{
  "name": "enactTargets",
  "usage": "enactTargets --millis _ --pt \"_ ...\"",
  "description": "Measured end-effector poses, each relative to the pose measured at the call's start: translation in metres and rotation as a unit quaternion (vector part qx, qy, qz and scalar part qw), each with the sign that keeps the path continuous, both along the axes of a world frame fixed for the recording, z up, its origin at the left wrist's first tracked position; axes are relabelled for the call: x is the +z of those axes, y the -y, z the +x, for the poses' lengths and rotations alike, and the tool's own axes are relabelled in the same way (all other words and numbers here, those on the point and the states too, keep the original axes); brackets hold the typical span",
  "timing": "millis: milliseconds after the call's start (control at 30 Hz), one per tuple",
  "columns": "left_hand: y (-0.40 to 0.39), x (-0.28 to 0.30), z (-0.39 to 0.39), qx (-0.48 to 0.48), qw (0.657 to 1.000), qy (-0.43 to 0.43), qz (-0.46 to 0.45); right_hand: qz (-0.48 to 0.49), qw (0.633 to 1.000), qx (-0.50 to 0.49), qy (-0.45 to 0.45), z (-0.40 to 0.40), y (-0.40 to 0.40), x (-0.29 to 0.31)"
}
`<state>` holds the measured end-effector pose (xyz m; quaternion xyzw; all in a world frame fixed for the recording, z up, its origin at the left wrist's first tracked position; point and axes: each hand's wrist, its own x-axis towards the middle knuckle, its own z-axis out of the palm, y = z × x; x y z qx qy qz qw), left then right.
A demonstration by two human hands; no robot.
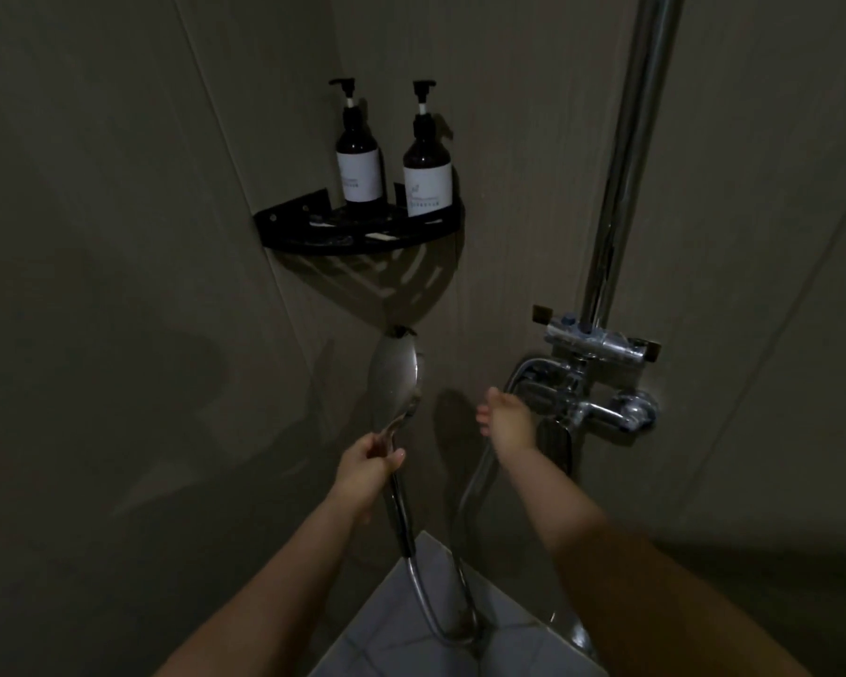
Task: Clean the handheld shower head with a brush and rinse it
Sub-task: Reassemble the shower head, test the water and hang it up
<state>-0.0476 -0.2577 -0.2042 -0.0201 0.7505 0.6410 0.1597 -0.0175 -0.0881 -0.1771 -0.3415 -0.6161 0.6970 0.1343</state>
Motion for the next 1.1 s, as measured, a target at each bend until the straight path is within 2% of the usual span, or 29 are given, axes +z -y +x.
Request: enactTargets --millis 67,200,900,1100 --pt "0.001 -0.001 -0.001 0.006 1.0 0.0 0.012 -0.09 0.995 0.032 -0.012 -0.012 0.008 0.004" --pt "0.006 -0.002 -0.003 0.017 0.999 0.009 0.043 -0.144 0.988 0.057 -0.023 -0.024 0.016 0.013" --pt "0.039 -0.013 -0.018 0.008 0.997 0.028 0.075 -0.177 0.981 0.067 -0.053 -0.048 0.043 0.015" --pt "0.047 -0.011 -0.018 0.01 0.997 0.028 0.077 -0.231 0.967 0.088 -0.07 -0.049 0.052 0.021"
